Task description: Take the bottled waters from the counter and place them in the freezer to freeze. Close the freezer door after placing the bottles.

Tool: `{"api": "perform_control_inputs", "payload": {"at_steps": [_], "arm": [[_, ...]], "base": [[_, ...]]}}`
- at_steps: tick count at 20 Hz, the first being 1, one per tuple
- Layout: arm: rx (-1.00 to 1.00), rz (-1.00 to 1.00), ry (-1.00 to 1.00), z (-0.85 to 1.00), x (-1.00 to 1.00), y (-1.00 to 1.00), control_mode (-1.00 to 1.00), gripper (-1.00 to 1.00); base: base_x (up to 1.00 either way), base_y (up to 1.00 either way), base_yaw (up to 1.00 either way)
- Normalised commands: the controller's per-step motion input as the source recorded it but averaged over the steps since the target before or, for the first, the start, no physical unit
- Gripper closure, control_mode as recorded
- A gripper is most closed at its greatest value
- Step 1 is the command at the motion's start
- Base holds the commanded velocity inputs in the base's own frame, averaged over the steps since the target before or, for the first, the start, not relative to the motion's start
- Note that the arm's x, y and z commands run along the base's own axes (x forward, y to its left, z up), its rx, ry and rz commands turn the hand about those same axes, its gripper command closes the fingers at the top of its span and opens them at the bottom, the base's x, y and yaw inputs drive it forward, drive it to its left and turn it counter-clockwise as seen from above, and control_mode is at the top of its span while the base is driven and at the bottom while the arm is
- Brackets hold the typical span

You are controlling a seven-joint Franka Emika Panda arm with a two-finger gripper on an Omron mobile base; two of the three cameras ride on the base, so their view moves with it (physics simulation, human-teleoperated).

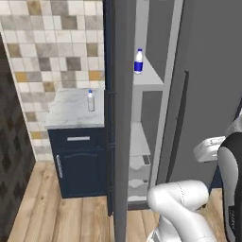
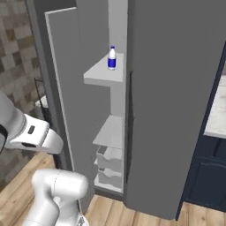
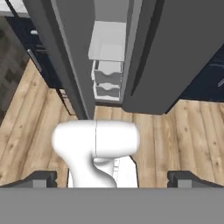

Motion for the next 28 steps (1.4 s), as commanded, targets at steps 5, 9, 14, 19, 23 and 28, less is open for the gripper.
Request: {"api": "perform_control_inputs", "payload": {"at_steps": [5, 9, 14, 19, 23, 28], "arm": [[0.00, 0.00, 0.00, 0.00, 0.00, 0.00, 1.00, -1.00], [0.00, 0.00, 0.00, 0.00, 0.00, 0.00, 1.00, -1.00], [0.00, 0.00, 0.00, 0.00, 0.00, 0.00, 1.00, -1.00], [0.00, 0.00, 0.00, 0.00, 0.00, 0.00, 1.00, -1.00], [0.00, 0.00, 0.00, 0.00, 0.00, 0.00, 1.00, -1.00], [0.00, 0.00, 0.00, 0.00, 0.00, 0.00, 1.00, -1.00]], "base": [[-0.06, 0.93, -0.13], [-0.19, 0.96, -0.12], [-0.04, 0.93, -0.16], [0.00, 0.77, -0.20], [0.05, 0.71, -0.23], [0.22, 0.65, -0.26]]}}
